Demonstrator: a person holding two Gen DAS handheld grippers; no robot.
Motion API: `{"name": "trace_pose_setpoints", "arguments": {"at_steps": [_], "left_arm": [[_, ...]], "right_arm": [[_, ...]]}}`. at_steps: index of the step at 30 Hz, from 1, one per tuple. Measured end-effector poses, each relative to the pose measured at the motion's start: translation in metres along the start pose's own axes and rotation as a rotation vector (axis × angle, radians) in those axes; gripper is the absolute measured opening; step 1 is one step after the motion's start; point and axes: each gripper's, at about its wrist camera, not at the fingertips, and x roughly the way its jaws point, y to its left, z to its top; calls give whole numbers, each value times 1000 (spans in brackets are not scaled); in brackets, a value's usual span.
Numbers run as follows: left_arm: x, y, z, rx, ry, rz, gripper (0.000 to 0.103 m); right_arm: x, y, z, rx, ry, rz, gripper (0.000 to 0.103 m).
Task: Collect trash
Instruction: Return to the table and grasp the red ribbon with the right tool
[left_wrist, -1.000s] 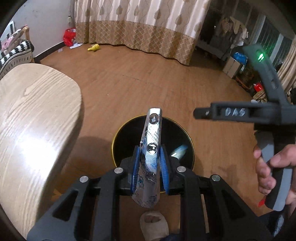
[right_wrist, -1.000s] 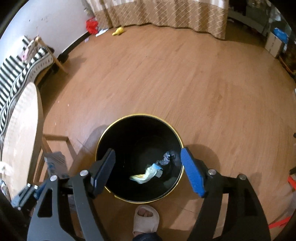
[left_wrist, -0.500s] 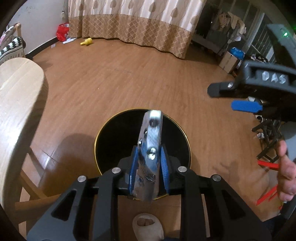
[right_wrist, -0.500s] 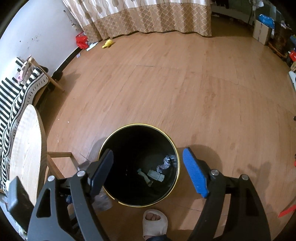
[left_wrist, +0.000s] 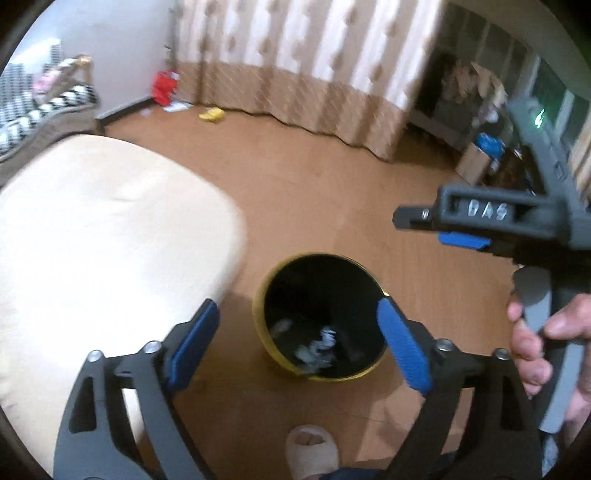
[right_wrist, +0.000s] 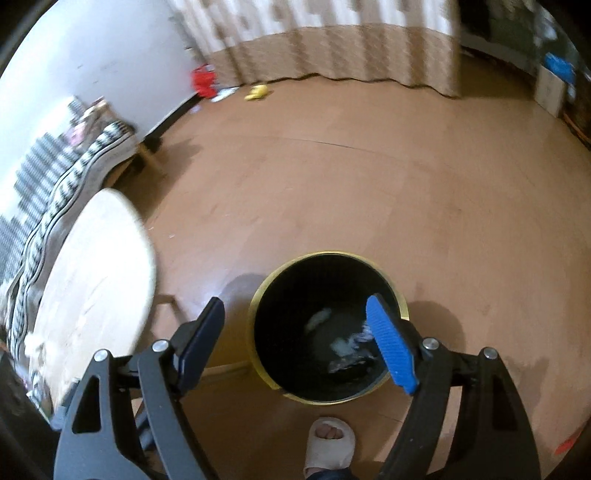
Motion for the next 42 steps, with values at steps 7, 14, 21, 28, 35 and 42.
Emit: {"name": "trace_pose_setpoints", "arguments": {"at_steps": [7, 14, 21, 28, 35, 42], "left_arm": [[-116, 101, -23, -132, -78, 276, 93], [-230, 209, -79, -296, -95, 501, 93], [-311, 269, -157, -264, -45, 642, 93], [-331, 295, -228, -129, 83, 600, 93], [-304, 310, -233, -74, 149, 549, 93], [-278, 325, -234, -68, 188, 511, 93]], "right_arm": [[-21, 137, -31, -257, 6, 136, 80], [-35, 288, -100, -526, 67, 294, 80], [-34, 381, -176, -765, 132, 354, 80], [-18, 423, -238, -944, 231, 388, 80], [-5, 441, -264, -1017, 251, 349, 80], [4, 450, -272, -1045, 262, 339, 72]]}}
